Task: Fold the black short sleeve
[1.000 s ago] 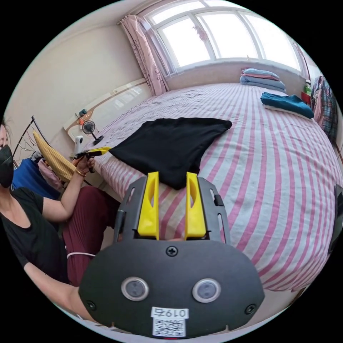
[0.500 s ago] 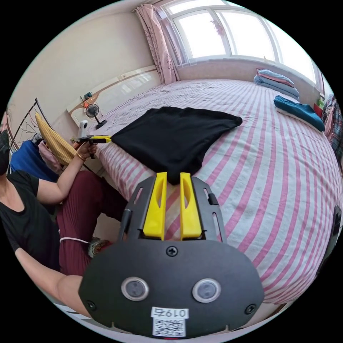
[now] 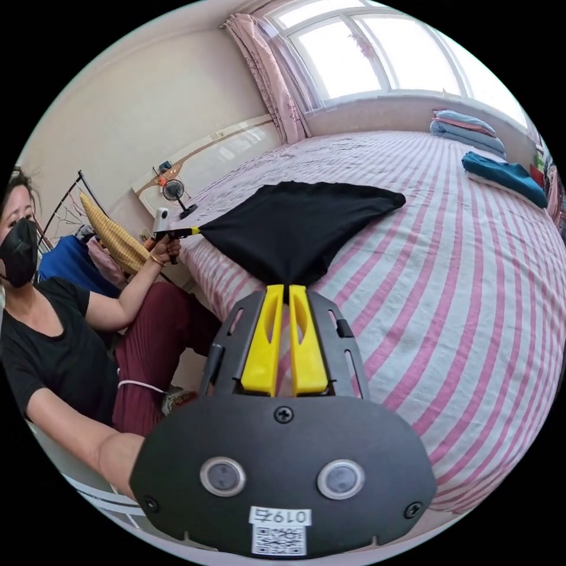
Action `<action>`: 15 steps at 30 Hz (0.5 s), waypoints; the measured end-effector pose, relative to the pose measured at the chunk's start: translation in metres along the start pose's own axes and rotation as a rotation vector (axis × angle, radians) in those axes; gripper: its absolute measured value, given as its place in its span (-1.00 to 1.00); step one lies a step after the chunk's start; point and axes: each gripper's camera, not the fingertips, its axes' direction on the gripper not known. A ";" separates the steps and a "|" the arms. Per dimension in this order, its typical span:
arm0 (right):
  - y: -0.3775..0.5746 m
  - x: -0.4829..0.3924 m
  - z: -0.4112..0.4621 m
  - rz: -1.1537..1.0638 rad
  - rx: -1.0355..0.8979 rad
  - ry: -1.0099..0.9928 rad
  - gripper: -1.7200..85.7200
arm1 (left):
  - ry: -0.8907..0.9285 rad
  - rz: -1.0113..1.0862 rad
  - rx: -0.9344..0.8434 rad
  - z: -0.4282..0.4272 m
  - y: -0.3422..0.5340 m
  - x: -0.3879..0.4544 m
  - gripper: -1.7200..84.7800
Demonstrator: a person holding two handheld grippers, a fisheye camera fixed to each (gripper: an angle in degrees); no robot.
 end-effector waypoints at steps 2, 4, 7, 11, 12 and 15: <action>-0.001 0.014 0.010 0.041 -0.030 -0.046 -0.90 | 0.011 -0.026 -0.051 0.012 -0.004 -0.007 -0.93; -0.003 0.018 0.009 0.038 -0.017 -0.064 -0.83 | 0.023 -0.020 -0.039 0.014 -0.006 -0.007 -0.93; -0.003 0.019 0.010 0.007 -0.015 -0.070 -0.78 | 0.083 -0.040 0.011 0.014 -0.008 -0.014 -0.93; -0.005 0.022 0.014 -0.019 -0.018 -0.038 -0.90 | 0.148 -0.092 0.025 0.023 -0.009 -0.026 -0.93; -0.005 0.023 0.015 -0.028 -0.023 -0.026 -0.92 | 0.152 -0.096 0.028 0.024 -0.009 -0.026 -0.93; -0.006 0.027 0.007 -0.032 0.016 -0.044 -0.94 | 0.151 -0.113 0.060 0.025 -0.011 -0.026 -0.93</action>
